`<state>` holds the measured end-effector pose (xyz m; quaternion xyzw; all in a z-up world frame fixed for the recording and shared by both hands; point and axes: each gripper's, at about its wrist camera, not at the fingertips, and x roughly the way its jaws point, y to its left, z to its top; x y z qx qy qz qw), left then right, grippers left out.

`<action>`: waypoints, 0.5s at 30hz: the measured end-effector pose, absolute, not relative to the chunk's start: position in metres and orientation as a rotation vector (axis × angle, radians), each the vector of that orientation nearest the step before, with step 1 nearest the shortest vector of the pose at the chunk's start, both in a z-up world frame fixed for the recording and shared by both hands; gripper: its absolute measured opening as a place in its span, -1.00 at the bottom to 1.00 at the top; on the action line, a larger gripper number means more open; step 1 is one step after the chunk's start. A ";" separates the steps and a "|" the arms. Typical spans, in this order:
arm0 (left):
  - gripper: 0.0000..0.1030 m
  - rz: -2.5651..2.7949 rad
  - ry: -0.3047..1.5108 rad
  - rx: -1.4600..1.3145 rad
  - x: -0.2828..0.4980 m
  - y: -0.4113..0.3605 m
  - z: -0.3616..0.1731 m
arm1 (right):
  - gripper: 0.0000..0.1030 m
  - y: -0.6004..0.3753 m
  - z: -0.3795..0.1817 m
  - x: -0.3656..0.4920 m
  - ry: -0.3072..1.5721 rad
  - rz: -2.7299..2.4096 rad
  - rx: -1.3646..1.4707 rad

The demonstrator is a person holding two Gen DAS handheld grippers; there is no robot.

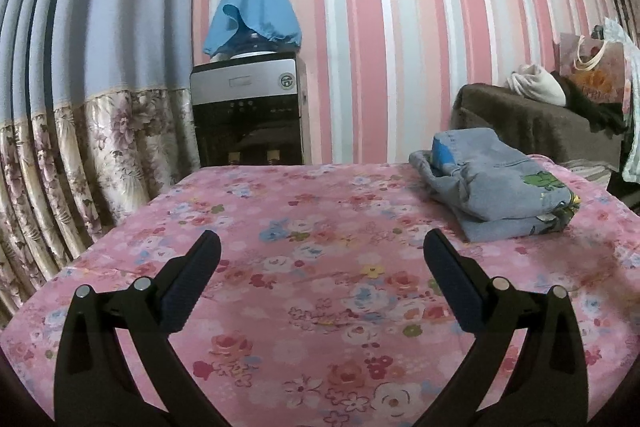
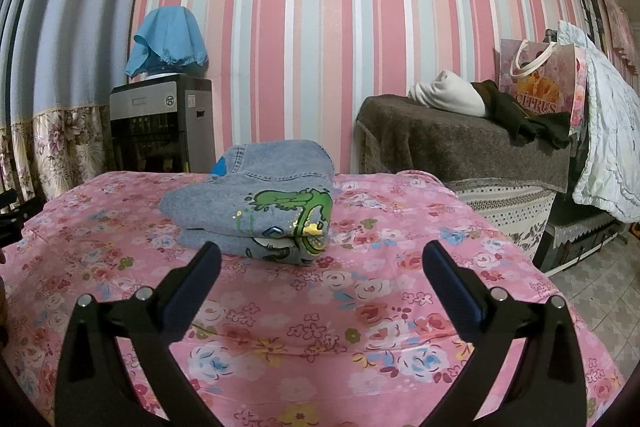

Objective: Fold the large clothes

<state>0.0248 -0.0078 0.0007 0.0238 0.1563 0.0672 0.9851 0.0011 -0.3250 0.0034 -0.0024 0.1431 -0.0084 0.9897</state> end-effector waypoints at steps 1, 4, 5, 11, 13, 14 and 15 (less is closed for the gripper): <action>0.94 0.139 0.319 0.045 0.026 -0.007 0.000 | 0.96 -0.324 0.003 0.001 0.287 -0.017 -0.005; 0.94 0.166 0.341 0.026 0.029 -0.003 -0.001 | 0.96 -0.325 0.003 0.001 0.287 -0.017 -0.003; 0.94 0.165 0.341 0.021 0.029 -0.003 -0.001 | 0.96 -0.325 0.003 0.001 0.287 -0.017 -0.004; 0.94 0.163 0.336 0.016 0.027 -0.003 -0.001 | 0.96 -0.324 0.003 0.002 0.284 -0.019 -0.005; 0.94 0.154 0.346 0.020 0.029 -0.005 -0.002 | 0.96 -0.324 0.003 0.002 0.285 -0.018 -0.004; 0.94 0.156 0.348 0.021 0.029 -0.005 -0.002 | 0.96 -0.324 0.003 0.001 0.285 -0.018 -0.004; 0.94 0.156 0.345 0.022 0.028 -0.005 -0.001 | 0.96 -0.324 0.003 0.001 0.284 -0.018 -0.005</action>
